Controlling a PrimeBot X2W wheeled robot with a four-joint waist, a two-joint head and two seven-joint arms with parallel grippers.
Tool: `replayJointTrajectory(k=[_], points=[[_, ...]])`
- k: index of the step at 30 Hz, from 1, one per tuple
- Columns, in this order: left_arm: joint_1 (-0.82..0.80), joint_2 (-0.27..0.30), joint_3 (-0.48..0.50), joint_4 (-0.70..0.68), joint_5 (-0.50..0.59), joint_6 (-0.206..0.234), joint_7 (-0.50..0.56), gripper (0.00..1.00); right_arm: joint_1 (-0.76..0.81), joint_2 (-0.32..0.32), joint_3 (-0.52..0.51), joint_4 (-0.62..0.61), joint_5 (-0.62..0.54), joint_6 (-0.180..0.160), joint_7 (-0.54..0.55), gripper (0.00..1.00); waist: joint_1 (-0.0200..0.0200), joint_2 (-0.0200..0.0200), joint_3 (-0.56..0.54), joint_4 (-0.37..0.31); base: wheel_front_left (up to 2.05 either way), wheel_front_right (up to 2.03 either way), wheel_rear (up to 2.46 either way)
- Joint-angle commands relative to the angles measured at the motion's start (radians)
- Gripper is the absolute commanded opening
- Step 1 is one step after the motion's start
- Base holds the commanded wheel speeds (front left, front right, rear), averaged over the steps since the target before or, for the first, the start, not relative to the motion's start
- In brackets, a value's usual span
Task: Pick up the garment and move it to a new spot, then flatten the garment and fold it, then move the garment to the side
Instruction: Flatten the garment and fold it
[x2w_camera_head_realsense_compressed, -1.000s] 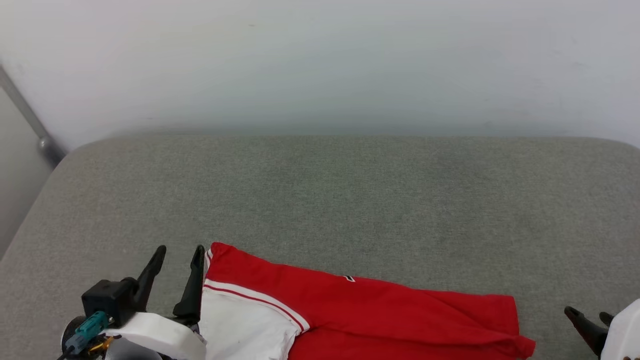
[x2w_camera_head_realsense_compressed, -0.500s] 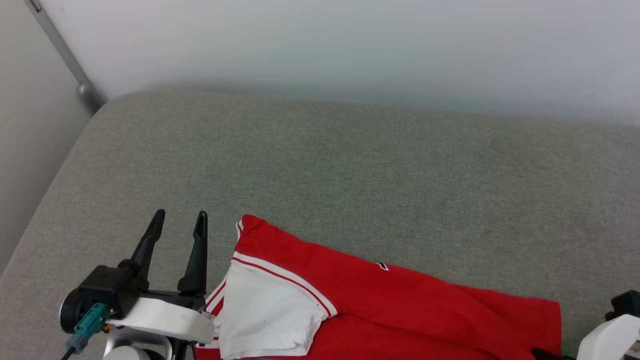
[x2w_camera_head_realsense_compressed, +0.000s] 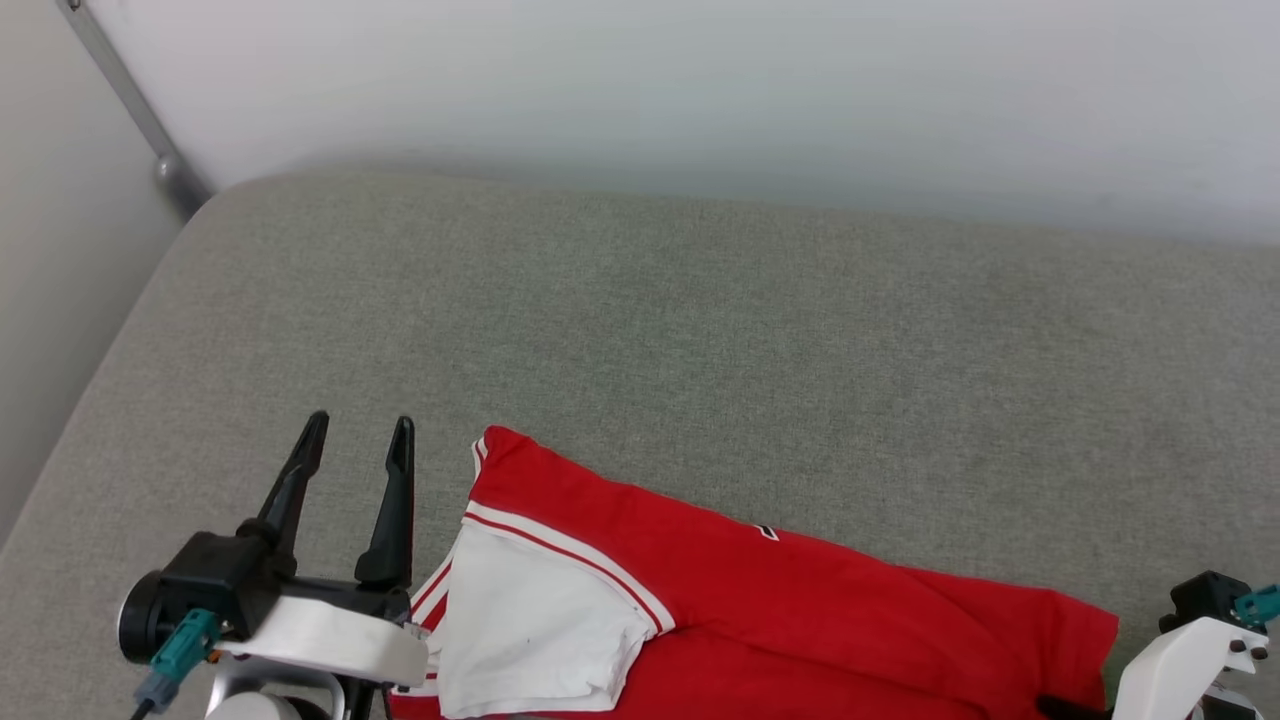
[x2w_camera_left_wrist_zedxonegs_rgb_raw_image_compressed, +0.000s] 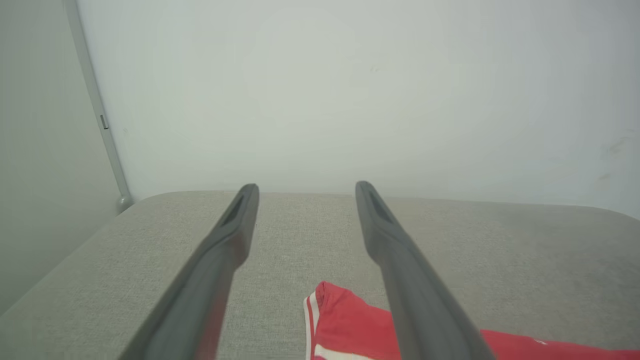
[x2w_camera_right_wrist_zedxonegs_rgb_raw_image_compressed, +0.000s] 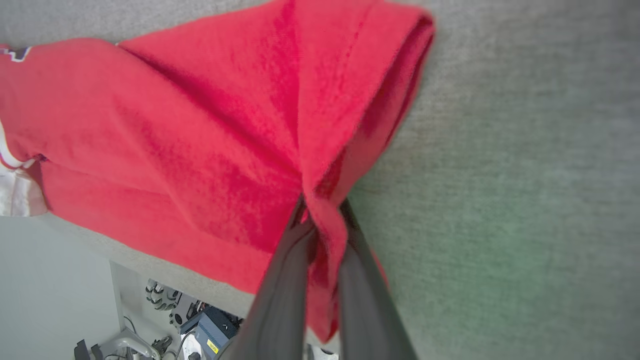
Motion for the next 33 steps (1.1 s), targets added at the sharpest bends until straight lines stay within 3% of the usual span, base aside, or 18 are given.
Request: replayJointTrajectory(k=[1,12,20,24,28,33], points=[[0.018,-0.003,-0.001,0.010,0.008,-0.001,-0.005,1.00,-0.003,-0.011,0.017,0.016,0.015,0.000,-0.006,0.00,-0.0002,-0.0001,-0.017,-0.006,0.00,0.00,0.00],[0.067,0.013,-0.004,0.014,0.016,0.036,0.017,1.00,-0.054,-0.122,0.039,-0.019,0.049,-0.001,-0.043,0.00,-0.0002,-0.0001,-0.083,-0.052,0.00,0.00,0.00],[0.081,0.017,-0.006,-0.003,0.017,0.052,0.028,1.00,-0.093,-0.178,-0.095,0.008,0.030,-0.001,-0.036,0.00,-0.0002,-0.0001,-0.091,-0.096,0.00,0.00,0.00],[0.082,0.017,-0.013,-0.007,0.017,0.053,0.033,1.00,-0.110,-0.183,-0.215,0.008,-0.003,0.000,-0.001,0.00,-0.0002,-0.0001,-0.089,-0.113,0.00,0.00,0.00],[0.077,0.020,-0.017,-0.009,0.018,0.053,0.033,1.00,-0.130,-0.145,-0.297,-0.006,-0.031,0.000,0.063,0.00,-0.0002,-0.0001,-0.083,-0.126,0.00,0.00,0.00],[0.072,0.021,-0.025,-0.001,0.017,0.051,0.037,1.00,-0.167,0.019,-0.340,-0.030,0.001,0.000,0.246,0.00,-0.0002,-0.0001,-0.087,-0.136,0.00,0.00,0.00]])
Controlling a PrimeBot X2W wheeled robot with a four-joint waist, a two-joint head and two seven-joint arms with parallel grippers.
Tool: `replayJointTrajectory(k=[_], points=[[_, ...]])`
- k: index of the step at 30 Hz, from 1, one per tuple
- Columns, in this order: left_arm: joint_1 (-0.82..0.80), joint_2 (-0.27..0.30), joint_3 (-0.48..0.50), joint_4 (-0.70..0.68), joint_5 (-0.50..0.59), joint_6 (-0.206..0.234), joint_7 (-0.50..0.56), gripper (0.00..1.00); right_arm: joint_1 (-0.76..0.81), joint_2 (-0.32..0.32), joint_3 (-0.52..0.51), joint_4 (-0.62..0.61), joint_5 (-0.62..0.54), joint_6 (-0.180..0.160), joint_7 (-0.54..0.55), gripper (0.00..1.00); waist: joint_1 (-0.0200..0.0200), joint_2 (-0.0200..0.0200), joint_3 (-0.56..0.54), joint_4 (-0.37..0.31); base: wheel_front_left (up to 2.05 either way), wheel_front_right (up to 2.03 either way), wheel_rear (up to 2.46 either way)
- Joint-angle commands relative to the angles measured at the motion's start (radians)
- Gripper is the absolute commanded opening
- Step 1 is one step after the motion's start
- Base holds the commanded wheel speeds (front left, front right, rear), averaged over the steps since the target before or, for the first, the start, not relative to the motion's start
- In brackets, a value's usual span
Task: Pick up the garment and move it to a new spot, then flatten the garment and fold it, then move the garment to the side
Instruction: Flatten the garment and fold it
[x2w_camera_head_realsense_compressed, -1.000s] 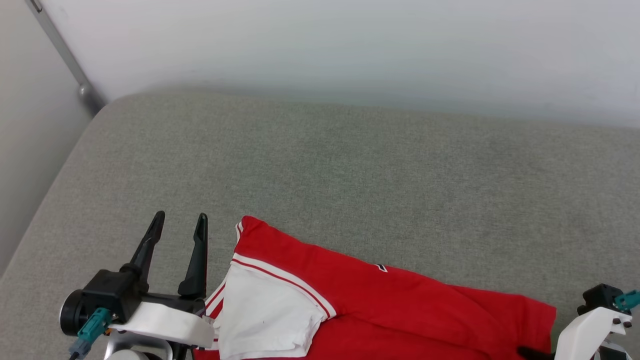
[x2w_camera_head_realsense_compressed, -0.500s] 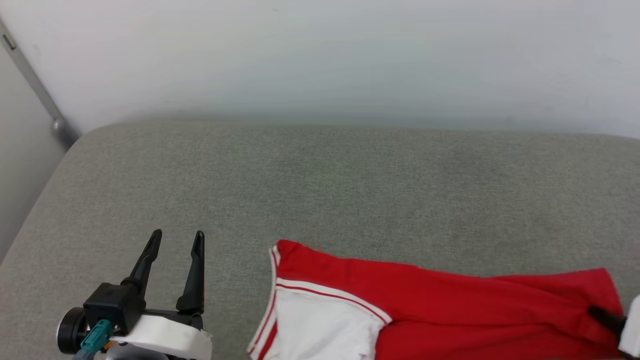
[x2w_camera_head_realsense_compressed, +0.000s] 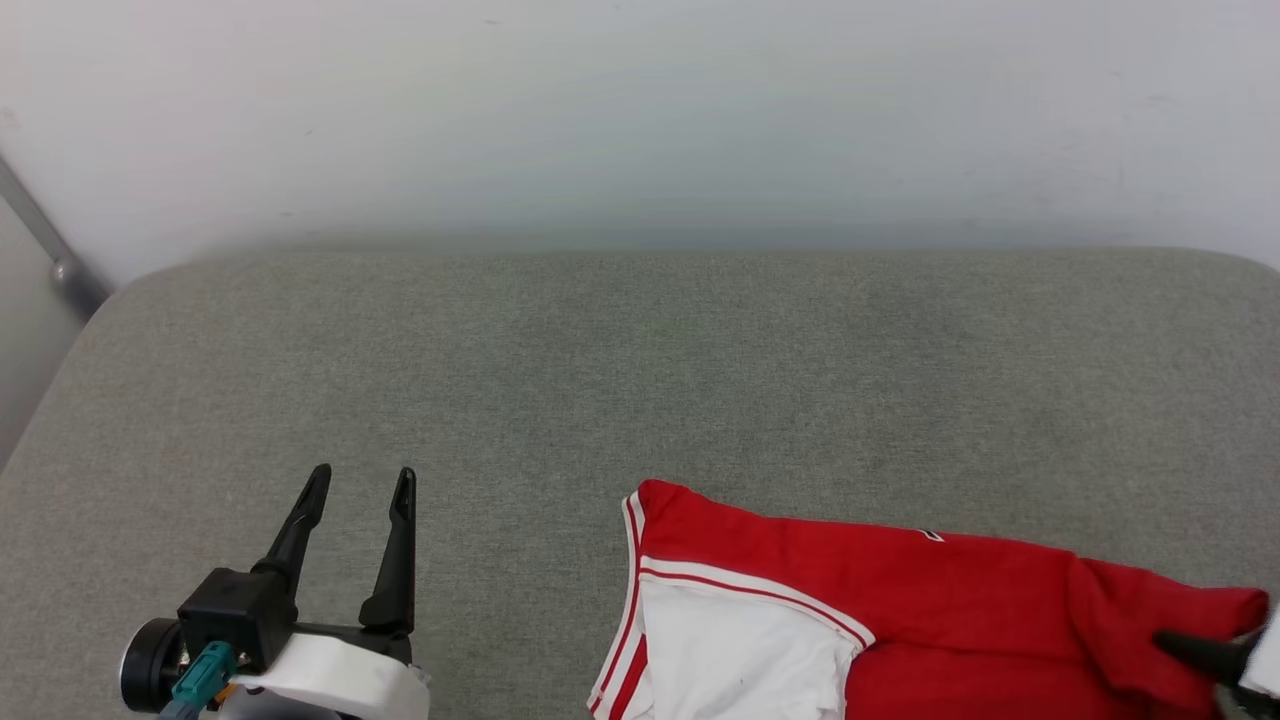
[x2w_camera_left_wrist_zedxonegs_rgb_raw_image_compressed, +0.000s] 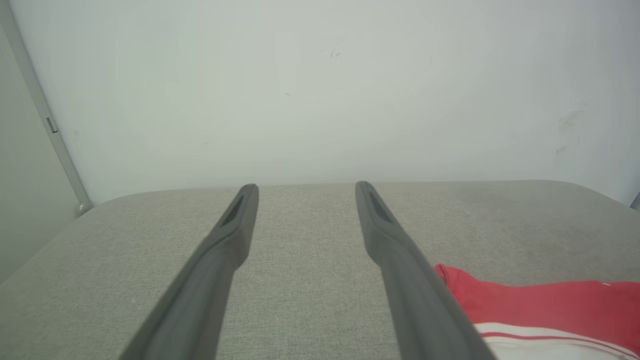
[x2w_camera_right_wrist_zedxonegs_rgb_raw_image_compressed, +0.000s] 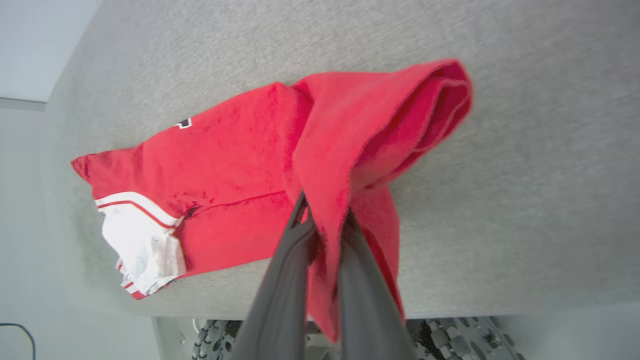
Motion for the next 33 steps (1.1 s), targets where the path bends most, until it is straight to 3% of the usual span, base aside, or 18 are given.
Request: replayJointTrajectory(k=[1,5,10,19,24,28,29,30,33], points=[[-0.005,0.004,-0.005,0.003,0.000,-0.005,0.002,1.00,-0.018,0.042,0.003,-0.010,0.020,0.000,0.030,0.00,0.0000,0.0000,-0.001,-0.001,0.00,0.00,0.00],[-0.012,0.004,-0.011,0.007,0.001,-0.007,0.007,1.00,-0.017,0.094,0.014,-0.018,0.078,0.000,0.085,0.00,0.0000,0.0000,-0.004,0.001,0.00,0.00,0.00],[-0.024,0.005,-0.024,0.015,0.000,-0.015,0.016,1.00,-0.028,0.114,0.098,0.082,0.299,0.000,0.083,0.00,0.0000,0.0000,-0.004,0.014,0.00,0.00,0.00],[-0.059,0.007,-0.036,0.020,-0.003,-0.032,0.025,1.00,-0.083,0.112,0.475,0.250,0.621,0.000,-0.148,0.00,0.0000,0.0000,0.037,0.053,0.00,0.00,0.00],[-0.086,-0.002,-0.040,0.029,-0.005,-0.041,0.019,1.00,-0.137,0.112,0.675,0.289,0.727,0.000,-0.268,0.00,0.0000,0.0000,0.067,0.083,0.00,0.00,0.00],[-0.100,-0.006,-0.039,0.037,-0.009,-0.044,0.010,1.00,-0.174,0.112,0.777,0.330,0.726,0.000,-0.362,0.00,0.0000,0.0000,0.085,0.102,0.00,0.00,0.00],[-0.102,-0.007,-0.038,0.039,-0.008,-0.046,0.009,1.00,-0.182,0.112,0.795,0.345,0.711,0.000,-0.384,0.19,0.0000,0.0000,0.089,0.105,0.00,0.00,0.00],[-0.103,-0.009,-0.036,0.048,-0.009,-0.046,0.003,1.00,-0.204,0.112,0.831,0.373,0.677,0.000,-0.437,1.00,0.0000,0.0000,0.096,0.110,0.00,0.00,0.00],[-0.100,-0.015,-0.035,0.061,-0.013,-0.045,-0.003,1.00,-0.220,0.094,0.873,0.361,0.624,0.000,-0.467,1.00,0.0000,0.0000,0.094,0.104,0.00,0.00,0.00]])
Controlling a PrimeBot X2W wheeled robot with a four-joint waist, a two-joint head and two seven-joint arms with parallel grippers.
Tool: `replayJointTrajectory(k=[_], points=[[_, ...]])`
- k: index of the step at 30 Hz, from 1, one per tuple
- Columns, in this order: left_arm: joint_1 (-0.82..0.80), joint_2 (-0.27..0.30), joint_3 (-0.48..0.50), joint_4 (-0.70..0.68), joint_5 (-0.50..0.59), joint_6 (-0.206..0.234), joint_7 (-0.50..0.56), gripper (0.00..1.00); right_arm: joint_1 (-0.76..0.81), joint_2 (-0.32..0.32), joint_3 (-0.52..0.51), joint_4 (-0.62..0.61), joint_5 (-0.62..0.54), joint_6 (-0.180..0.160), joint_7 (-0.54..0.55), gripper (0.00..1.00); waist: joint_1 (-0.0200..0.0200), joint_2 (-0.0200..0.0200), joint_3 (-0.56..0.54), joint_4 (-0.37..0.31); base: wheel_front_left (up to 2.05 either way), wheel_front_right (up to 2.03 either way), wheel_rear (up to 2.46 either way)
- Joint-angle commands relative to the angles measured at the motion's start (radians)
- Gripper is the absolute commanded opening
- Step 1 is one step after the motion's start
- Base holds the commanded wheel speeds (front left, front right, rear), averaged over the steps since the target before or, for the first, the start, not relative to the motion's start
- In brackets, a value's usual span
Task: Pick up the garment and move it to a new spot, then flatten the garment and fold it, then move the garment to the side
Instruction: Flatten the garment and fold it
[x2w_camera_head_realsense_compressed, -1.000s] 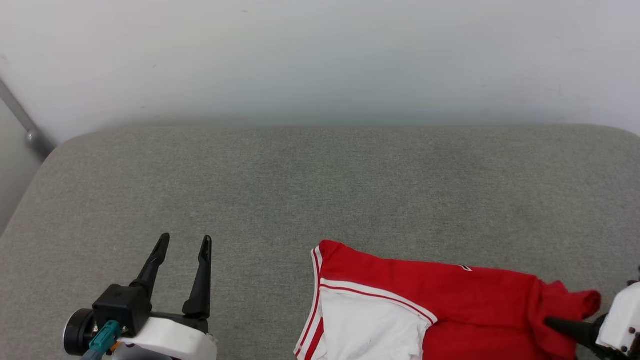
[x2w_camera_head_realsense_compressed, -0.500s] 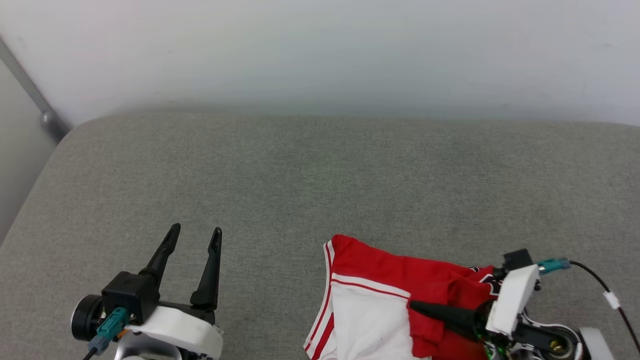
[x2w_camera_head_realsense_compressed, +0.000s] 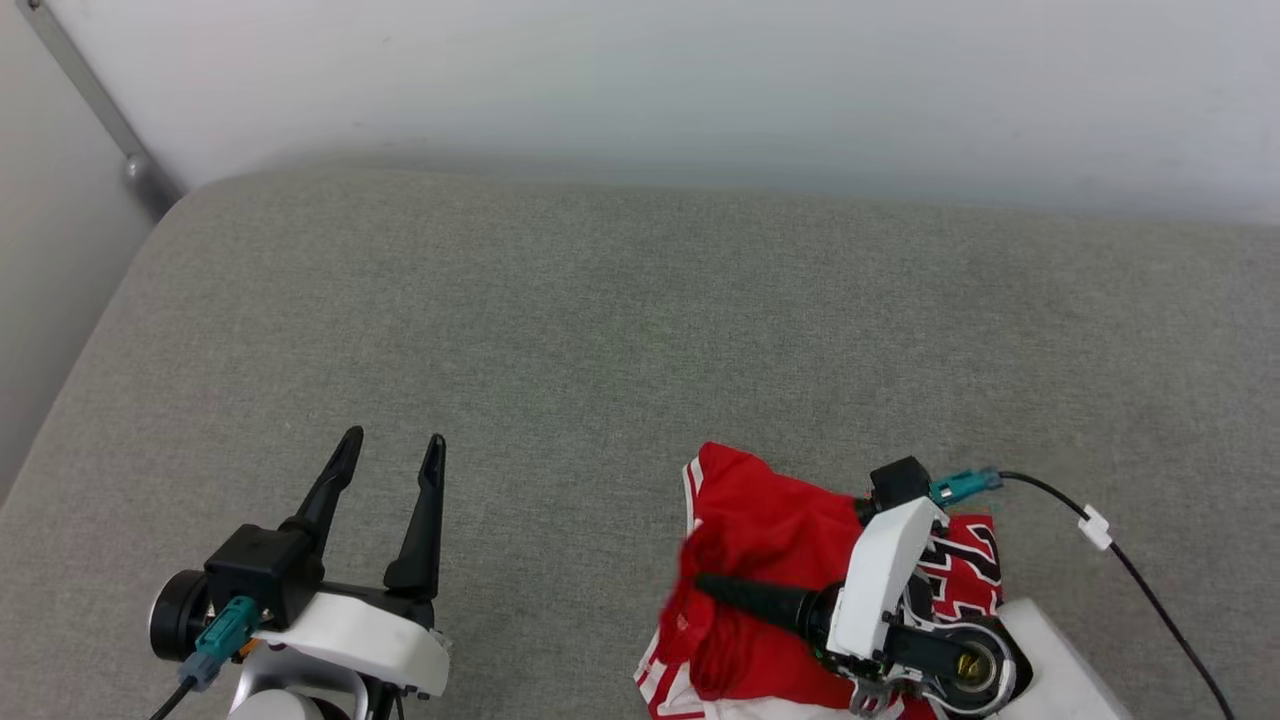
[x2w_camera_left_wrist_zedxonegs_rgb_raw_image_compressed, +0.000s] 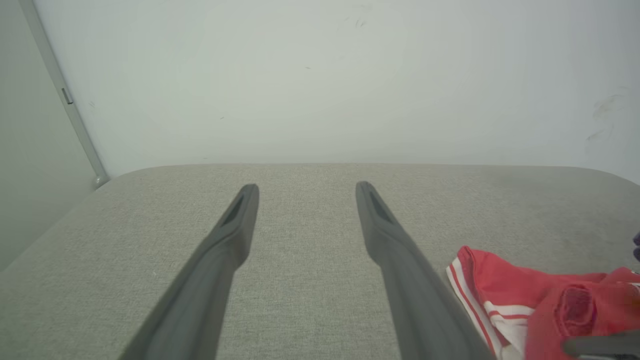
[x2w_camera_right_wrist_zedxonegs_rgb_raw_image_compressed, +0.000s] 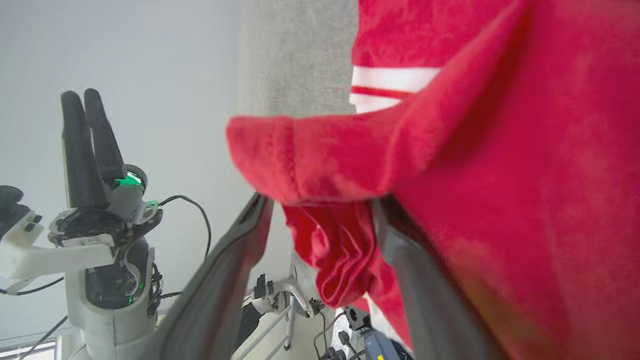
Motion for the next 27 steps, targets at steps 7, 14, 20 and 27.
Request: replayJointTrajectory(k=[7,14,20,27], points=[[0.018,-0.008,-0.003,0.020,-0.006,0.008,-0.008,1.00,0.002,-0.126,0.094,-0.176,-0.184,0.000,-0.095,1.00,-0.0001,0.0000,-0.047,-0.035,0.00,0.00,0.00],[0.047,-0.006,0.000,0.022,-0.010,0.029,-0.005,1.00,0.072,-0.239,-0.034,-0.228,-0.527,0.000,-0.272,1.00,-0.0001,0.0000,-0.086,-0.080,0.00,0.00,0.00],[0.072,0.001,0.016,0.025,-0.021,0.047,-0.007,1.00,0.206,-0.230,-0.315,-0.351,-0.831,0.000,-0.427,1.00,-0.0001,0.0000,-0.108,-0.117,0.00,0.00,0.00],[0.087,0.003,0.021,0.033,-0.011,0.062,-0.018,1.00,0.331,-0.168,-0.400,-0.525,-0.936,0.000,-0.649,1.00,-0.0001,0.0000,-0.120,-0.129,0.00,0.00,0.00]])
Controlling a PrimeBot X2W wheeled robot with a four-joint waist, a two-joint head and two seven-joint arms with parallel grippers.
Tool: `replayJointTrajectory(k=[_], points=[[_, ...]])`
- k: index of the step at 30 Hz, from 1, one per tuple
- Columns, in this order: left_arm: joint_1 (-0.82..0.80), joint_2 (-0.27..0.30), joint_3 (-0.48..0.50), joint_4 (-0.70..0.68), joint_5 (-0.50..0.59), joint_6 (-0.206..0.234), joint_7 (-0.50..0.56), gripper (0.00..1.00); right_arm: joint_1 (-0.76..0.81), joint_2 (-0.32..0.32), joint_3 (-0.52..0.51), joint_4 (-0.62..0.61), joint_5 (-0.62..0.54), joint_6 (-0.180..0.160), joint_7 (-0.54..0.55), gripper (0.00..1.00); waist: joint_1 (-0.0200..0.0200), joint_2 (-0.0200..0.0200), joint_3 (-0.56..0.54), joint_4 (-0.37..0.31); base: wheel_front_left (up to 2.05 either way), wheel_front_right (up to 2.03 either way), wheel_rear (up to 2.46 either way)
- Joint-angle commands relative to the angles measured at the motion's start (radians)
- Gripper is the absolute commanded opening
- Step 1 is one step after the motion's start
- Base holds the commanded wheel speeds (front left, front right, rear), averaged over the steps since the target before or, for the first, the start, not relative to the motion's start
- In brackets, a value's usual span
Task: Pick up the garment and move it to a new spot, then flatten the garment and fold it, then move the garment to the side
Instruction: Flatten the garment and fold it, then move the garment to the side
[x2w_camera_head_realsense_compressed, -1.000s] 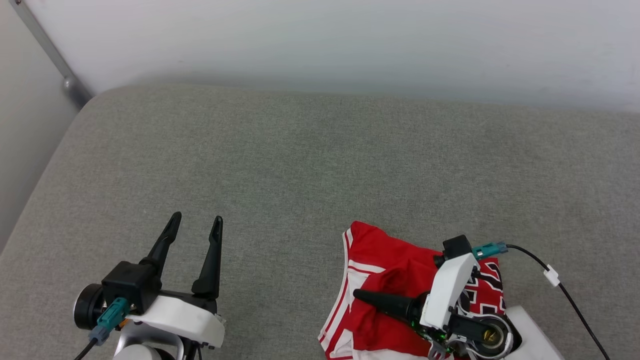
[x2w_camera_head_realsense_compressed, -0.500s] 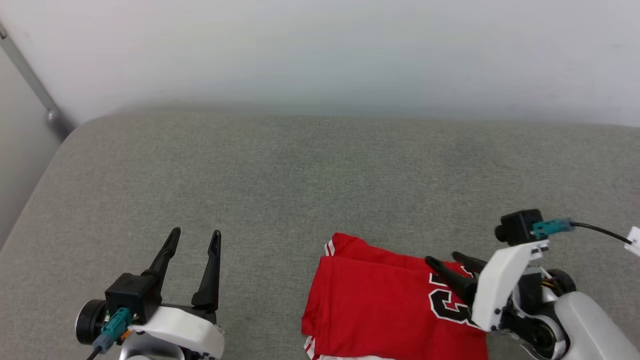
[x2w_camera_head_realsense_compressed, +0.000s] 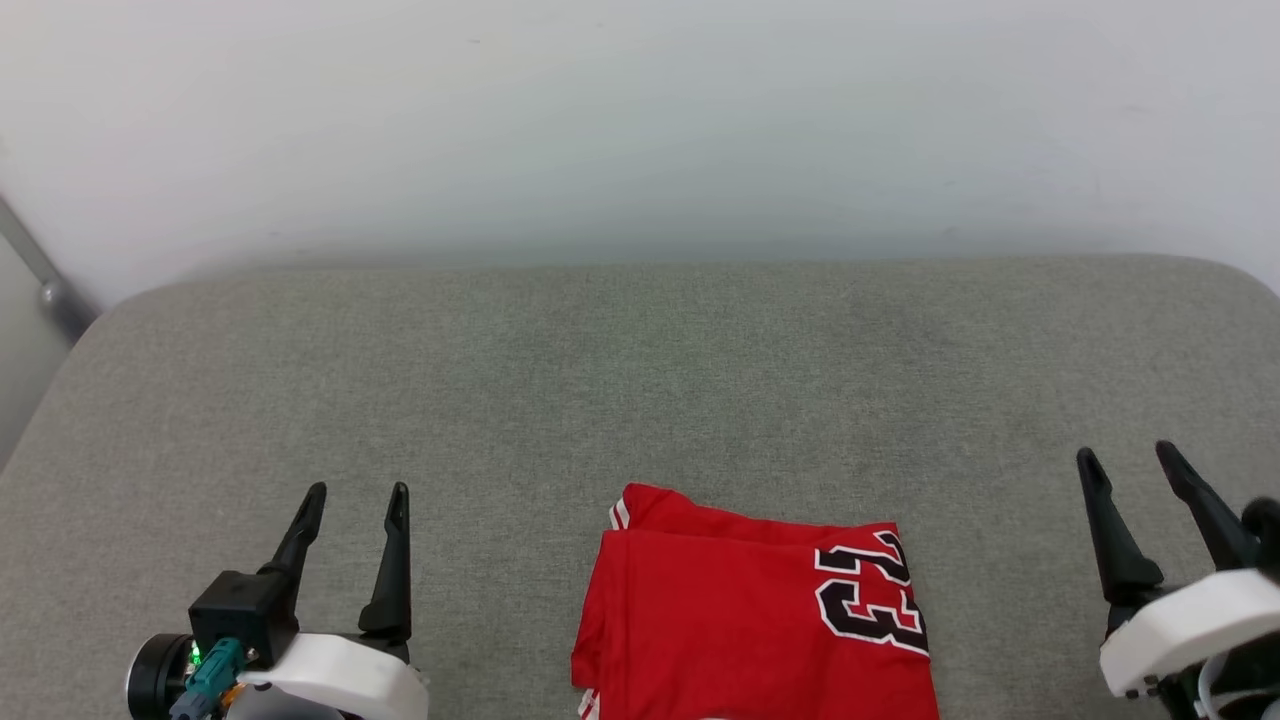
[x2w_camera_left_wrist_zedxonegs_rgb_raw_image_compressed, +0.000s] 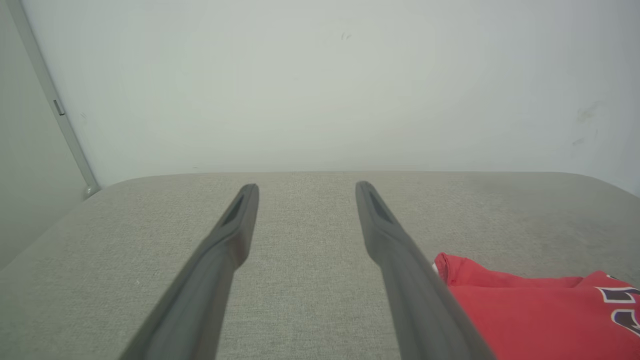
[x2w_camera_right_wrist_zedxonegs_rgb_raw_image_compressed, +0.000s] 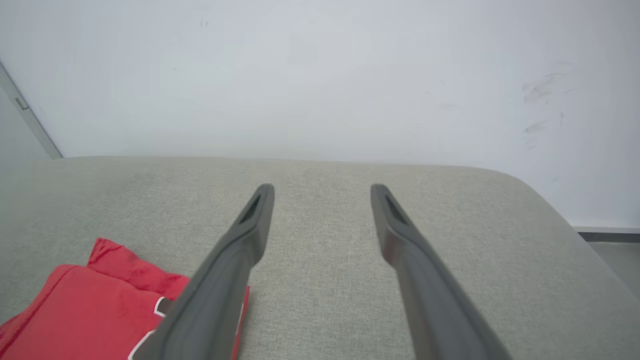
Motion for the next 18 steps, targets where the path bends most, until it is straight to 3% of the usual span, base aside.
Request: replayJointTrajectory(k=[1,10,18], points=[[0.015,-0.001,0.001,0.003,0.006,0.005,-0.007,1.00,0.043,0.019,-0.006,-0.034,-0.014,-0.001,-0.037,1.00,0.0000,0.0000,-0.005,0.000,0.00,0.00,0.00],[0.022,0.004,-0.006,0.010,0.008,0.011,-0.006,1.00,0.155,0.096,-0.006,-0.130,-0.054,-0.001,-0.073,1.00,0.0000,0.0000,-0.014,-0.007,0.00,0.00,0.00],[0.032,0.003,-0.004,0.011,0.000,0.018,-0.004,1.00,0.177,0.118,-0.006,-0.149,-0.048,-0.001,-0.062,1.00,0.0000,0.0000,-0.016,-0.017,0.00,0.00,0.00]])
